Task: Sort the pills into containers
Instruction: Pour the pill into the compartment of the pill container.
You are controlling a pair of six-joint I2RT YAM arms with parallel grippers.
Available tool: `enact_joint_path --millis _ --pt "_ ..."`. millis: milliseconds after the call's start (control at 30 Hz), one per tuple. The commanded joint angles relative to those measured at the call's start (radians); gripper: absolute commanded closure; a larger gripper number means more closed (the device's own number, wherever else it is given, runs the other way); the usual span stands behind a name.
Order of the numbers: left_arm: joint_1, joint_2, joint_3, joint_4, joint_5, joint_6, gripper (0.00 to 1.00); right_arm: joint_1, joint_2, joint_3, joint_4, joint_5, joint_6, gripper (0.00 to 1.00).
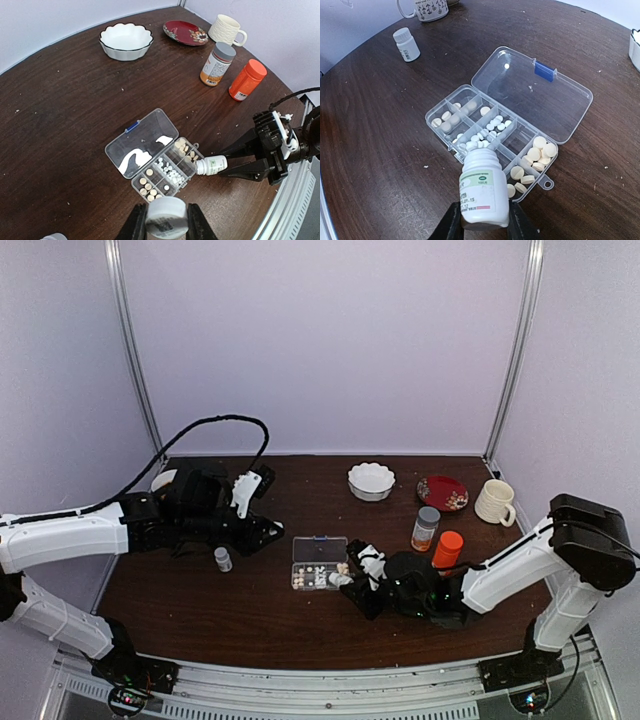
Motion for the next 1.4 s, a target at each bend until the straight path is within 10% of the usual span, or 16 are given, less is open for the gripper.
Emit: enact_joint_path --millis 0,1367 --pt "0.005 -0.015 -0.014 0.037 -0.007 0.016 1.0 -0.006 0.013 0.038 -0.044 -0.005 0.008 1.0" --pt "0.005 0.021 0.022 -0.024 0.044 0.057 1.0 -0.011 -0.01 0.095 -0.166 0.021 -0.004 1.0"
